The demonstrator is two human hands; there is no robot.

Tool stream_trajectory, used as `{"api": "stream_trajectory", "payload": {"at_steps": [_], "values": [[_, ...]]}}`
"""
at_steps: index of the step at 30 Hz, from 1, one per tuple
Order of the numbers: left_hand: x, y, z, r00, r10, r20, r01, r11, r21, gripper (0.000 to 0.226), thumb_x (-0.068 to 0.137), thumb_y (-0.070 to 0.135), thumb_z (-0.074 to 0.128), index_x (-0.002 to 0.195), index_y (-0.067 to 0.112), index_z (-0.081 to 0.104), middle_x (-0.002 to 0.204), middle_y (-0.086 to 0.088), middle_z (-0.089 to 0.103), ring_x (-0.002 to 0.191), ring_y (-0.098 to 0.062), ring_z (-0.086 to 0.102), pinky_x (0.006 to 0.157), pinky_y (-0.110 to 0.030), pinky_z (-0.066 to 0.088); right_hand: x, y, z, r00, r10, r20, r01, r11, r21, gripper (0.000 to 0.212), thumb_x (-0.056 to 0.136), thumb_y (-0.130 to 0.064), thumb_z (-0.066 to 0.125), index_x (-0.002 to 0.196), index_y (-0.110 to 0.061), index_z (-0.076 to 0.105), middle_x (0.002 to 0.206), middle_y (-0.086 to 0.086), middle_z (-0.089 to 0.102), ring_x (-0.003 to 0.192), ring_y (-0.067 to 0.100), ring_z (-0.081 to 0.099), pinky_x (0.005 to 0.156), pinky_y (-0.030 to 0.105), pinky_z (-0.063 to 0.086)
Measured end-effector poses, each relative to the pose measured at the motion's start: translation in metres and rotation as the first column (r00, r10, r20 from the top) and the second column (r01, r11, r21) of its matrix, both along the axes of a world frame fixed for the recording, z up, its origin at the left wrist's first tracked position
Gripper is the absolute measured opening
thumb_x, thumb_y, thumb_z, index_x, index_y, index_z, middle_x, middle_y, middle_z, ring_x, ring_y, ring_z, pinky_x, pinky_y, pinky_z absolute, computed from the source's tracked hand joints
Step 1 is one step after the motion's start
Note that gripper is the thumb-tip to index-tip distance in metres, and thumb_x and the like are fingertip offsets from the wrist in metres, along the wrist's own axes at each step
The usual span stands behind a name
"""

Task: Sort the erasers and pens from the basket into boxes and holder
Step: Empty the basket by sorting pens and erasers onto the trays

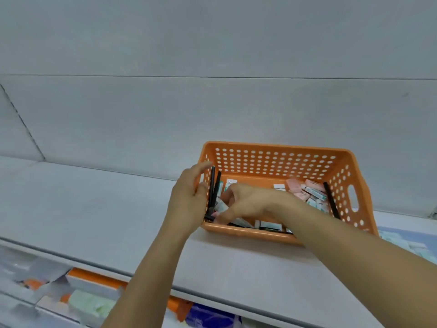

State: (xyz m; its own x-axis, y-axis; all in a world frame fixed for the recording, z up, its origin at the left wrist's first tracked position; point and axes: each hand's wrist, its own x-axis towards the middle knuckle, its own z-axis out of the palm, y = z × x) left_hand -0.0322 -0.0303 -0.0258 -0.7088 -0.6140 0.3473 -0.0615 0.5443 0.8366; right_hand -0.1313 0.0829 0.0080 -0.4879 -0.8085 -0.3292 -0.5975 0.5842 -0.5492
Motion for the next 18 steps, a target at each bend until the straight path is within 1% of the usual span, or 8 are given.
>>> {"api": "stream_trajectory", "payload": {"at_steps": [2,3,6,8,10,12,15,18], "values": [[0.001,0.0,0.0,1.0,-0.015,-0.022,0.016,0.998,0.052,0.048,0.098,0.003,0.04,0.125,0.039,0.055,0.124,0.019,0.052,0.101,0.02,0.048,0.075,0.007,0.033,0.005,-0.002,-0.004,0.996,0.058,-0.062,-0.061,0.997,-0.039,0.03,0.08,-0.038,0.071,0.099,-0.016,0.062,0.087,-0.003,0.062,0.084,0.014,0.059,0.067,0.028,0.046],[0.001,0.0,0.0,0.999,-0.023,-0.031,0.025,0.997,0.074,0.048,0.098,0.003,0.04,0.124,0.041,0.055,0.123,0.02,0.052,0.098,0.025,0.047,0.073,0.008,0.033,0.008,-0.003,-0.007,0.984,0.092,-0.152,-0.103,0.993,-0.064,0.023,0.083,-0.037,0.068,0.096,-0.02,0.061,0.086,-0.006,0.061,0.081,0.012,0.058,0.064,0.026,0.044],[0.002,0.0,0.001,0.998,-0.041,-0.051,0.045,0.995,0.09,0.045,0.1,0.006,0.041,0.122,0.043,0.055,0.121,0.019,0.053,0.096,0.03,0.044,0.075,0.007,0.032,0.01,-0.004,-0.013,0.887,0.145,-0.438,-0.194,0.979,-0.068,0.018,0.089,-0.03,0.061,0.105,-0.021,0.061,0.098,-0.002,0.063,0.088,0.018,0.06,0.067,0.029,0.045],[0.002,0.001,0.001,0.996,-0.047,-0.079,0.056,0.993,0.108,0.038,0.102,0.014,0.039,0.119,0.044,0.056,0.121,0.02,0.054,0.103,0.024,0.047,0.085,0.0,0.036,0.005,-0.001,-0.011,0.901,0.064,-0.428,-0.126,0.985,-0.118,0.008,0.091,-0.024,0.058,0.098,-0.021,0.062,0.091,-0.003,0.064,0.084,0.019,0.061,0.062,0.028,0.044],[0.002,0.001,0.0,0.993,-0.053,-0.103,0.07,0.983,0.17,0.035,0.104,0.022,0.036,0.121,0.043,0.059,0.124,0.018,0.055,0.113,0.009,0.051,0.097,-0.018,0.043,-0.001,0.0,-0.004,0.96,-0.13,-0.249,0.064,0.964,-0.257,0.009,0.094,-0.02,0.056,0.088,-0.017,0.061,0.079,-0.001,0.065,0.071,0.021,0.065,0.055,0.028,0.049],[0.003,0.002,0.001,0.993,-0.051,-0.108,0.073,0.975,0.21,0.036,0.105,0.025,0.033,0.124,0.042,0.058,0.127,0.016,0.055,0.117,-0.001,0.053,0.099,-0.03,0.049,-0.006,-0.007,0.003,0.947,-0.317,0.048,0.314,0.888,-0.336,0.012,0.097,-0.018,0.053,0.092,-0.011,0.062,0.076,0.009,0.068,0.058,0.021,0.067,0.051,0.029,0.055],[0.005,0.005,0.003,0.989,-0.048,-0.139,0.076,0.976,0.206,0.035,0.105,0.023,0.034,0.128,0.04,0.055,0.125,0.021,0.055,0.117,0.0,0.053,0.101,-0.029,0.047,-0.01,-0.027,0.006,0.834,-0.432,0.342,0.529,0.803,-0.275,0.01,0.095,-0.009,0.056,0.104,-0.004,0.057,0.082,0.015,0.069,0.059,0.022,0.066,0.051,0.027,0.056],[0.006,0.004,0.003,0.985,-0.068,-0.158,0.099,0.975,0.198,0.035,0.105,0.022,0.037,0.129,0.041,0.053,0.118,0.03,0.054,0.115,0.008,0.051,0.101,-0.026,0.045,-0.013,-0.044,0.001,0.748,-0.47,0.469,0.62,0.747,-0.239,0.011,0.091,-0.006,0.06,0.1,-0.006,0.054,0.082,0.012,0.064,0.057,0.017,0.061,0.042,0.022,0.046]]}}
